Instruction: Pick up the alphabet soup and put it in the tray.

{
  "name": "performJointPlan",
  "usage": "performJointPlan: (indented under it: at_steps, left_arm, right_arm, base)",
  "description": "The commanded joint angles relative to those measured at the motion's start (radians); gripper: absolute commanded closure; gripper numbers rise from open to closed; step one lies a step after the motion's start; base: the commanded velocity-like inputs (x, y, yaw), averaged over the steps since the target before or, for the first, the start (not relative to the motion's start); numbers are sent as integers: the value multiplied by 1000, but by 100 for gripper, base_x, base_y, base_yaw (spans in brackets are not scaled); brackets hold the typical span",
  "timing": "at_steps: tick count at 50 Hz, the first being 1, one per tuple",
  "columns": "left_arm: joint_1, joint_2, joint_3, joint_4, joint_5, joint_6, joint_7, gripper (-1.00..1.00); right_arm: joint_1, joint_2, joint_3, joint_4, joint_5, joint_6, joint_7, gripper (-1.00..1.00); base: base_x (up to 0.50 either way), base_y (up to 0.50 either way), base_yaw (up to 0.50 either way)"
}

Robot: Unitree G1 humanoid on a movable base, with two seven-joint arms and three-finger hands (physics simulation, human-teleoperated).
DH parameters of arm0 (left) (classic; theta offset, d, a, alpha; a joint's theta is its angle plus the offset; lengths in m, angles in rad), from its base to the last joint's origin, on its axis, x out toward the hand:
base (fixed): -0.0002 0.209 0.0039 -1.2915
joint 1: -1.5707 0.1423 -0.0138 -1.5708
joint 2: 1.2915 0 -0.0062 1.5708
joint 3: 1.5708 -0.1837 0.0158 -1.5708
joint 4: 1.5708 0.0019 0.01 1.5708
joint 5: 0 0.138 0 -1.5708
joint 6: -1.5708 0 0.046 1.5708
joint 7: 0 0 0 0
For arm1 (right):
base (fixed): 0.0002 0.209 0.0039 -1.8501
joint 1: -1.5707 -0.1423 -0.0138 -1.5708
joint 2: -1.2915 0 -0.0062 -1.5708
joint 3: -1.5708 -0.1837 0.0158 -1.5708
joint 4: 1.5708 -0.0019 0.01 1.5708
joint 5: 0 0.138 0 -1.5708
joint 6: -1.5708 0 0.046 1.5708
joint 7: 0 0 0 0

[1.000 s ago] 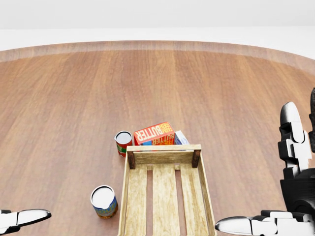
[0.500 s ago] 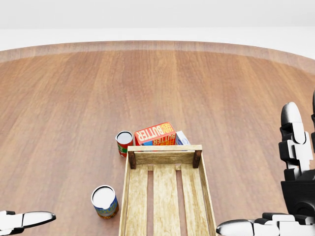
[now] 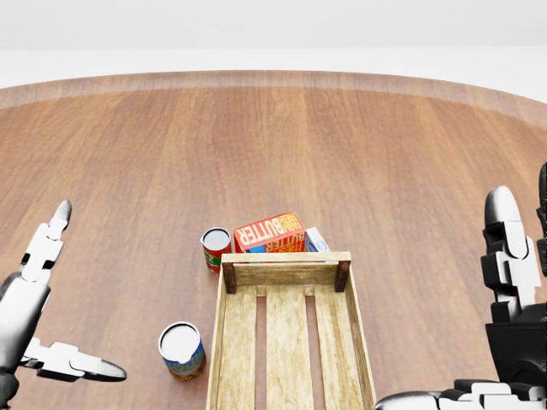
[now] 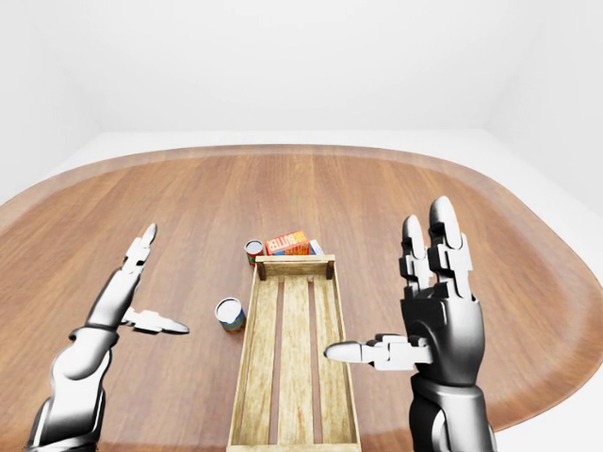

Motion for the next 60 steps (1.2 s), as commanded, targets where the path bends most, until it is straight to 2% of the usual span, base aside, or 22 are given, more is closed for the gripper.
performJointPlan:
  at_steps: [1,2,5,6,7,8,10,12,16,17,21,27,35,37,49,51,53,56,60]
  left_arm:
    - [-197,124,-64,328,246,0,10,-100]
    - [-252,139,-81,379,277,0,31,-100]
    - [-256,140,-82,385,279,0,33,-100]
    - [-330,153,-112,456,315,0,25,-100]
    - [-359,162,-123,501,333,0,33,-100]
    - [-397,157,-126,551,303,0,-16,-100]
    - [-436,176,-144,623,341,0,26,-100]
    - [-441,177,-147,629,331,0,-16,-100]
    - [-465,189,-157,674,359,0,-22,-100]
    - [-467,188,-159,678,360,0,-46,-100]
    - [-489,181,-158,713,328,0,-92,-100]
    - [-542,198,-184,833,356,0,-43,-100]
    - [-602,190,-196,959,339,0,-32,-100]
    - [-626,194,-209,1028,348,0,0,-100]
    - [-651,162,-246,1095,339,0,-53,-100]
    - [-645,152,-242,1090,326,0,-87,-100]
    - [-665,148,-249,1142,337,0,-49,-100]
    - [-678,144,-252,1164,331,0,-55,-100]
    - [-707,145,-273,1239,362,0,-25,-100]
  right_arm:
    - [5,-5,20,-11,-7,0,-8,-100]
    - [0,-6,23,-19,-7,0,-11,-100]
    - [0,-7,24,-19,-7,0,-12,-100]
    - [0,-10,26,-27,-5,0,-10,-100]
    - [0,-10,27,-29,-5,0,-10,-100]
    - [3,-10,33,-29,-11,0,-9,-100]
    - [7,-11,46,-26,-17,0,-9,-100]
    - [9,-13,51,-30,-17,0,-12,-100]
    - [11,-15,59,-33,-20,0,-17,-100]
    - [13,-15,64,-30,-21,0,-19,-100]
    - [12,-21,78,-34,-24,0,-30,-100]
    - [9,-22,66,-36,-16,0,-38,-100]
    - [9,-21,62,-45,-12,0,-33,-100]
    - [13,-19,58,-45,-10,0,-30,-100]
    - [14,-13,42,-41,-7,0,-23,-100]
    - [14,-11,35,-39,0,0,-20,-100]
    - [15,-9,27,-35,2,0,-16,-100]
    - [19,-8,29,-38,-3,0,-12,-100]
    - [20,-5,22,-45,-1,0,-9,-100]
  base:
    - [0,0,0]
    - [0,0,0]
    - [0,0,0]
    - [0,0,0]
    - [0,0,0]
    - [0,0,0]
    - [0,0,0]
    - [0,0,0]
    - [0,0,0]
    - [0,0,0]
    - [0,0,0]
    - [0,0,0]
    - [0,0,0]
    - [0,0,0]
    - [0,0,0]
    - [0,0,0]
    - [0,0,0]
    - [0,0,0]
    - [0,0,0]
